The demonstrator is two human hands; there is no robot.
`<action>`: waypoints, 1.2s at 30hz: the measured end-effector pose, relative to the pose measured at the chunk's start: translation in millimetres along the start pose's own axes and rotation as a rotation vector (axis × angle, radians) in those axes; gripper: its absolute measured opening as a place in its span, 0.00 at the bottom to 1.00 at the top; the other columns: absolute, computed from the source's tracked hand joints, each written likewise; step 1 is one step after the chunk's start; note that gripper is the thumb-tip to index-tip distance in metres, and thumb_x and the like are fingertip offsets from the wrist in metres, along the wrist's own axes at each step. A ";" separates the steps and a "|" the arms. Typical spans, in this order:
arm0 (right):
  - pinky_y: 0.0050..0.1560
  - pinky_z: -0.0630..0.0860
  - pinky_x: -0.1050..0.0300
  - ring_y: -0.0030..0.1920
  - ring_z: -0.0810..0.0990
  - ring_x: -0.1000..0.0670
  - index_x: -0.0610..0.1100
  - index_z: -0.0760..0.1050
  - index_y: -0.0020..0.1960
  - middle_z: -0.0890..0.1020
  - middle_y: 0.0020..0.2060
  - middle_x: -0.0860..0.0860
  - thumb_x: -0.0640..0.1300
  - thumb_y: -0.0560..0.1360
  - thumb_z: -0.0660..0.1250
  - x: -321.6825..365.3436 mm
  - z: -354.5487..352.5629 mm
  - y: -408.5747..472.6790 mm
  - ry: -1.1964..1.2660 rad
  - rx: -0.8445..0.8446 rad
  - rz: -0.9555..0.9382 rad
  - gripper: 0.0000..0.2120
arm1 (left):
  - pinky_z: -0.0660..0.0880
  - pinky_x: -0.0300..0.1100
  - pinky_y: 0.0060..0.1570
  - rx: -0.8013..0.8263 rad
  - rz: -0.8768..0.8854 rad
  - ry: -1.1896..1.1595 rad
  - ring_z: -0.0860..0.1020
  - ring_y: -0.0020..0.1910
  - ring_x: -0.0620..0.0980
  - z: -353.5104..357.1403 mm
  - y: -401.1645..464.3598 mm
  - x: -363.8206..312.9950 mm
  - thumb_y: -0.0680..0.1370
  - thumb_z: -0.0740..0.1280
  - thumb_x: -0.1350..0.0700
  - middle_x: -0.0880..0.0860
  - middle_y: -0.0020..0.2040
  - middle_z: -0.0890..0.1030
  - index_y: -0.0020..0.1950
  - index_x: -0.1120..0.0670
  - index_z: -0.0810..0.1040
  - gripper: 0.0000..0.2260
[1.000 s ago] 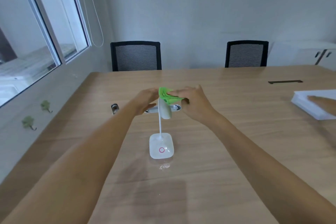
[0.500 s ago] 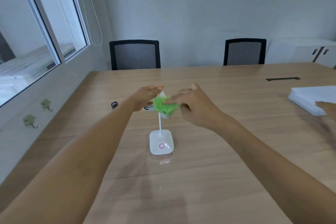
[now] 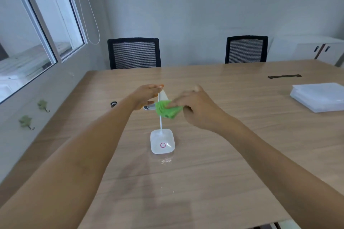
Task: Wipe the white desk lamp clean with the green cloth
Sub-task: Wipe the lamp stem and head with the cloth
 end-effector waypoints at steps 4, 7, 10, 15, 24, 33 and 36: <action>0.50 0.64 0.49 0.53 0.76 0.40 0.54 0.78 0.57 0.84 0.53 0.50 0.40 0.63 0.48 -24.0 14.2 35.5 -0.103 -0.041 0.161 0.30 | 0.68 0.52 0.69 0.001 0.007 0.010 0.74 0.59 0.49 1.5 -0.9 -2.1 0.78 0.63 0.54 0.50 0.56 0.78 0.58 0.48 0.77 0.10; 0.50 0.63 0.51 0.52 0.77 0.40 0.52 0.78 0.56 0.83 0.54 0.49 0.44 0.63 0.43 -18.3 31.0 24.5 -0.126 0.038 0.128 0.32 | 0.73 0.45 0.58 -0.023 0.020 -0.031 0.73 0.60 0.49 3.5 -2.9 -2.3 0.79 0.62 0.53 0.50 0.59 0.76 0.65 0.50 0.74 0.14; 0.47 0.67 0.53 0.45 0.78 0.39 0.50 0.80 0.53 0.84 0.52 0.50 0.40 0.64 0.44 8.2 34.0 -17.0 -0.120 -0.028 -0.041 0.30 | 0.70 0.46 0.61 -0.005 0.018 -0.017 0.70 0.66 0.49 3.7 -0.5 1.2 0.79 0.62 0.51 0.49 0.66 0.74 0.67 0.49 0.73 0.16; 0.48 0.66 0.55 0.44 0.78 0.41 0.50 0.80 0.53 0.84 0.53 0.51 0.36 0.66 0.49 9.6 21.1 -27.7 -0.131 -0.163 -0.123 0.26 | 0.68 0.49 0.65 -0.011 0.017 -0.028 0.70 0.68 0.51 1.5 1.7 1.6 0.79 0.62 0.51 0.49 0.67 0.73 0.65 0.48 0.74 0.15; 0.46 0.74 0.52 0.45 0.69 0.46 0.50 0.78 0.56 0.83 0.55 0.52 0.36 0.68 0.52 6.9 51.2 -64.7 -0.133 -0.176 -0.097 0.24 | 0.67 0.51 0.69 -0.019 0.004 0.000 0.70 0.68 0.51 0.7 0.1 0.6 0.79 0.61 0.50 0.49 0.68 0.73 0.65 0.47 0.74 0.14; 0.48 0.69 0.51 0.46 0.78 0.39 0.50 0.78 0.57 0.83 0.55 0.52 0.35 0.68 0.51 -2.3 35.0 -20.1 -0.122 -0.331 0.026 0.26 | 0.69 0.51 0.67 -0.018 0.029 0.001 0.71 0.65 0.51 2.3 1.8 -1.9 0.80 0.61 0.51 0.51 0.65 0.73 0.67 0.50 0.73 0.16; 0.44 0.69 0.51 0.45 0.70 0.45 0.52 0.77 0.56 0.83 0.54 0.53 0.34 0.68 0.57 2.4 56.0 -37.4 -0.201 -0.281 -0.076 0.23 | 0.67 0.48 0.65 -0.015 0.024 0.049 0.69 0.64 0.48 3.6 0.4 -2.6 0.80 0.61 0.50 0.48 0.66 0.72 0.68 0.49 0.72 0.17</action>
Point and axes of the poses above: each hand's wrist, its own y-axis towards the middle knuckle, its own z-axis out of the palm, x = y × z, the point moved 3 cm from there along y, towards the middle knuckle
